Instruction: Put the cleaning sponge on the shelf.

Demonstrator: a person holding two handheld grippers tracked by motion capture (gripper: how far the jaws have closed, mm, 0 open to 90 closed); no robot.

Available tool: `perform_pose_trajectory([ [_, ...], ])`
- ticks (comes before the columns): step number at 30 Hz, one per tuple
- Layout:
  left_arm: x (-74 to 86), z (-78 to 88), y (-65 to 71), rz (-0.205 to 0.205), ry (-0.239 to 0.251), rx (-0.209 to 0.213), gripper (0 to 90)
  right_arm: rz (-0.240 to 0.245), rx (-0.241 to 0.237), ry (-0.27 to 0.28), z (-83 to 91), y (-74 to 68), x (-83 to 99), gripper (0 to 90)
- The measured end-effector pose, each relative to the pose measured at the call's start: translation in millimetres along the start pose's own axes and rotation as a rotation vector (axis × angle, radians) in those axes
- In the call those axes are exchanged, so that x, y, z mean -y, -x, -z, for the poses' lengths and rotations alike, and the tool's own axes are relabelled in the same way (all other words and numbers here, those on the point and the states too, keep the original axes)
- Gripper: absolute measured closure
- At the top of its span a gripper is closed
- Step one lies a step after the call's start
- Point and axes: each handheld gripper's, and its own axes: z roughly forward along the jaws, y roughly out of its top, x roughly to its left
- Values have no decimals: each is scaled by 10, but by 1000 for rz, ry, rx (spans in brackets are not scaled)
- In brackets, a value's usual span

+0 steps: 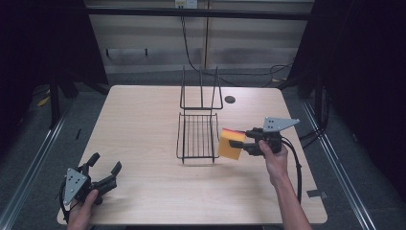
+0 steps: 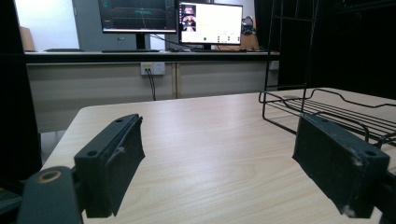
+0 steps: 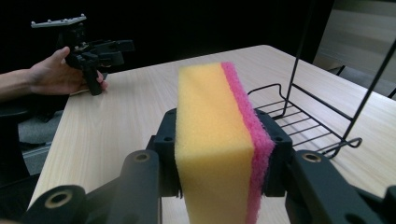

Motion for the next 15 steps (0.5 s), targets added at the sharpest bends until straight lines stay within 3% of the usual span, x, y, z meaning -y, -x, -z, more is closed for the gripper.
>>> perform_pose_trajectory([
  [15, 0, 0, 0, 0, 0, 0, 157, 17, -64, 25, -362, 36, -187, 597],
])
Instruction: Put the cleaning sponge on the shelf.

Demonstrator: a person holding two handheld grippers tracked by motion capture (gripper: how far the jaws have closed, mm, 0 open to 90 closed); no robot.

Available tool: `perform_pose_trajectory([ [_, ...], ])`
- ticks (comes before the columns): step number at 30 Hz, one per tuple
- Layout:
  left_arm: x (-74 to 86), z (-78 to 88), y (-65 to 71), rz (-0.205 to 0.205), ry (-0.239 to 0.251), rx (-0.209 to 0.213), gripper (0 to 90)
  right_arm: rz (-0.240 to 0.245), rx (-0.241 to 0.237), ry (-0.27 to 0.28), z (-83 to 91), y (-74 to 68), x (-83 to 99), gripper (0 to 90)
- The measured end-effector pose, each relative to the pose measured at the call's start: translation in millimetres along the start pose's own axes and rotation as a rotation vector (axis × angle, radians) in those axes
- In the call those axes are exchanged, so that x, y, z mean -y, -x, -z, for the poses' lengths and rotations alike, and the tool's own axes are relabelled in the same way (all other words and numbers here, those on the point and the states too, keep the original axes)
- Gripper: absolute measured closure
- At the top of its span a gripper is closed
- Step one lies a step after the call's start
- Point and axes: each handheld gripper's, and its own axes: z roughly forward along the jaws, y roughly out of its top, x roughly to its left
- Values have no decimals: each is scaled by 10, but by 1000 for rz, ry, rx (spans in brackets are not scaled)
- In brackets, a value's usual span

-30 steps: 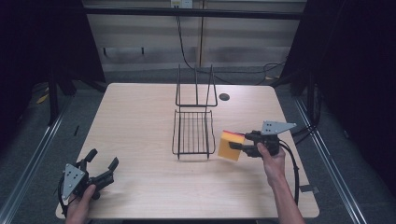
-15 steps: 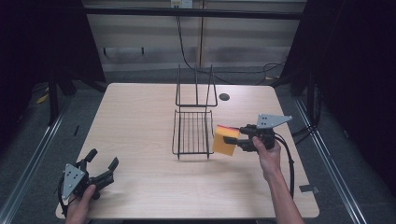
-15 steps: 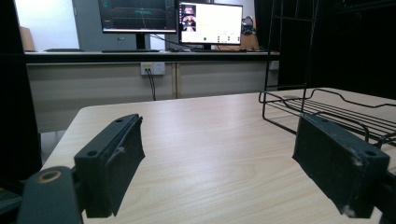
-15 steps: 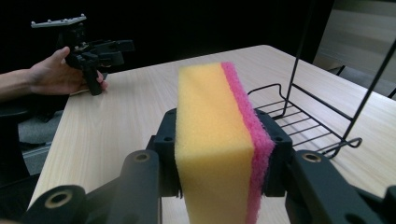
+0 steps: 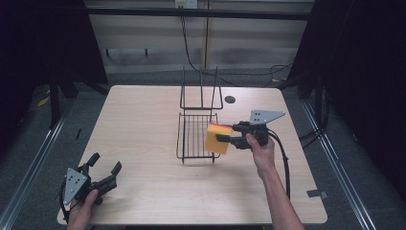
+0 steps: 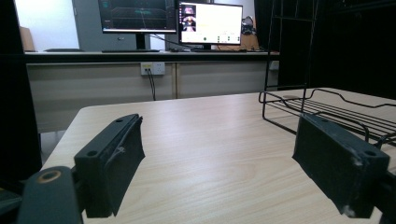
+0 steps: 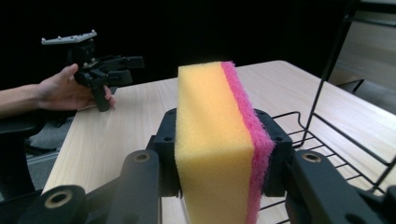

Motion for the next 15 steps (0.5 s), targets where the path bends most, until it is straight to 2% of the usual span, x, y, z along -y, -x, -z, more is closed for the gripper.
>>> perform_pose_trajectory([
  [2, 0, 0, 0, 0, 0, 0, 157, -2, -6, -11, -53, 5, 4, 597],
  [10, 0, 1, 1, 1, 0, 2, 157, 14, -40, 1, -215, 15, -80, 597],
  [15, 0, 1, 0, 1, 0, 2, 156, 6, -55, -5, -327, 52, -40, 597],
])
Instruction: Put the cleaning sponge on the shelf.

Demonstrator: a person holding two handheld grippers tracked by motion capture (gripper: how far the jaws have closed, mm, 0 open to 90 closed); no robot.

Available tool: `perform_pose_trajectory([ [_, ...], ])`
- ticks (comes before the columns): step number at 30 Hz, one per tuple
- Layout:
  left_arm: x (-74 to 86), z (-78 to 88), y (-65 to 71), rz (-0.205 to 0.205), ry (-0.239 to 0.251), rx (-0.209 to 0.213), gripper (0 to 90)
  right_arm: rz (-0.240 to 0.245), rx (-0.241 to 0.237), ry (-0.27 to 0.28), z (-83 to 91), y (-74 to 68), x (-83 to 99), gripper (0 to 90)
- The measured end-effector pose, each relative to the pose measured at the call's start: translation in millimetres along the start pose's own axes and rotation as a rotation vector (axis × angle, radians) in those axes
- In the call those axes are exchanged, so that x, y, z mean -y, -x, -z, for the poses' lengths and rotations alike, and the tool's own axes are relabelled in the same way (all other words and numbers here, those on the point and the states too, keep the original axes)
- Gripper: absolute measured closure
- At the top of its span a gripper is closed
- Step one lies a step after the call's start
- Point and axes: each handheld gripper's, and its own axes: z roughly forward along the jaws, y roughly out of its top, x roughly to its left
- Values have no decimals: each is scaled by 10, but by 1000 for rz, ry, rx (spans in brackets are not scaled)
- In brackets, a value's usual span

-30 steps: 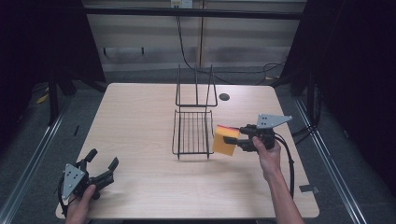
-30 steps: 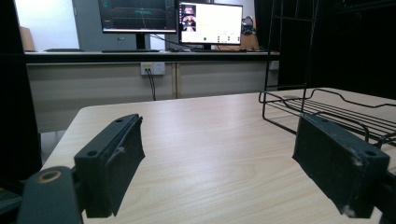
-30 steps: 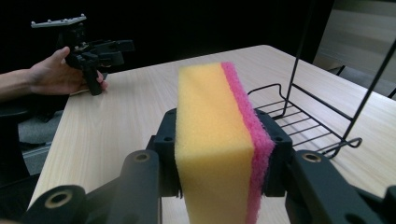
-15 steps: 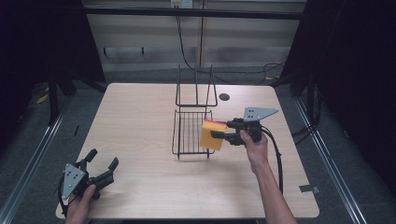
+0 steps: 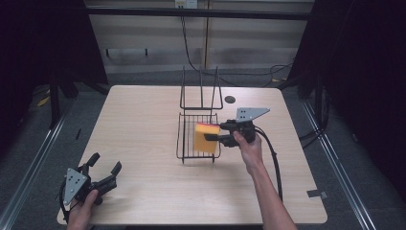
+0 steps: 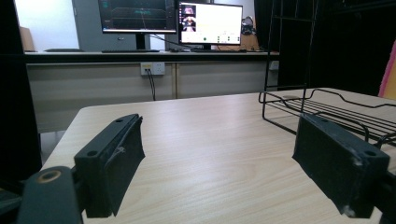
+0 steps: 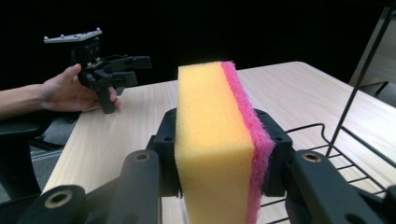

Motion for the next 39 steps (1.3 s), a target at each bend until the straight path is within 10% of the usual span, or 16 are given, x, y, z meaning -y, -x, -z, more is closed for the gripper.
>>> perform_pose_trajectory([
  [39, 0, 1, 0, 0, 0, 2, 156, -53, -77, -75, -314, 152, 247, 584],
])
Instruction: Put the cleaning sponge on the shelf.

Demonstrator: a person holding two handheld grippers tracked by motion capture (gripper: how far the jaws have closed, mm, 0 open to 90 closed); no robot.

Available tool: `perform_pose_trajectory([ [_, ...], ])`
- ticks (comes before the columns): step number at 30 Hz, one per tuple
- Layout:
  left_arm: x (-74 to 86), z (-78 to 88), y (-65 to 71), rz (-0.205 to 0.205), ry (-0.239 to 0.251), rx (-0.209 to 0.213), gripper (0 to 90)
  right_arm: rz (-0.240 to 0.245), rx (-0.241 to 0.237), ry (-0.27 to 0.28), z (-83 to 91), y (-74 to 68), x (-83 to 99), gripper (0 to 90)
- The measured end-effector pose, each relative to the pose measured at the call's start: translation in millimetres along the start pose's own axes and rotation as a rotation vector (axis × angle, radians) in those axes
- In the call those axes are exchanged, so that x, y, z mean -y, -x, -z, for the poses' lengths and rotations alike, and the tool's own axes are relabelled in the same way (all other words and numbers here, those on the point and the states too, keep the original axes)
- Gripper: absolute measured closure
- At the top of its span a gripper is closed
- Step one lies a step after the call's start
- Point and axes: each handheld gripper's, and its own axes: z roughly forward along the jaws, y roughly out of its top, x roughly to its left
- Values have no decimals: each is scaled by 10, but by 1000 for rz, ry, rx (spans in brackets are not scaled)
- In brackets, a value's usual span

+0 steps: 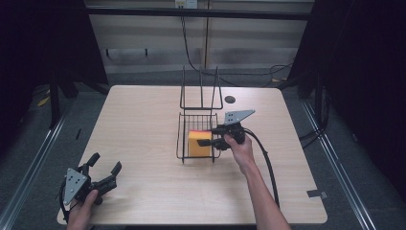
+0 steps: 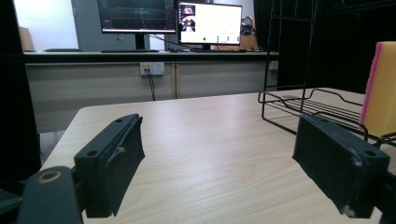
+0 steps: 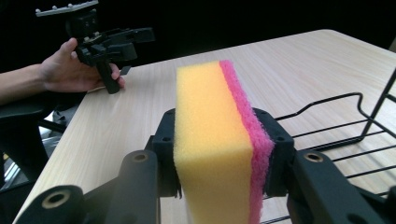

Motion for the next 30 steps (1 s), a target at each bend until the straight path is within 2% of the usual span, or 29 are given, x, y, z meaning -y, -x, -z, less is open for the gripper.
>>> perform_pose_trajectory([
  [8, -1, 1, -1, -2, -1, 0, 157, -10, -1, -2, 0, -7, 6, 529],
  [18, 0, 2, 0, 0, -1, 1, 157, -14, 30, 2, 16, -15, 1, 442],
  [21, 0, 2, -1, -1, -1, 1, 157, -11, 45, 18, 25, -30, -21, 375],
  [28, 0, 2, 0, -1, -1, 1, 157, -16, 75, 32, 59, -64, -44, 304],
  [29, 0, 2, 0, 0, -1, 1, 156, -16, 95, 31, 63, -76, -56, 250],
  [30, 0, 2, 0, 0, -1, 1, 157, -18, 104, 36, 69, -83, -61, 235],
])
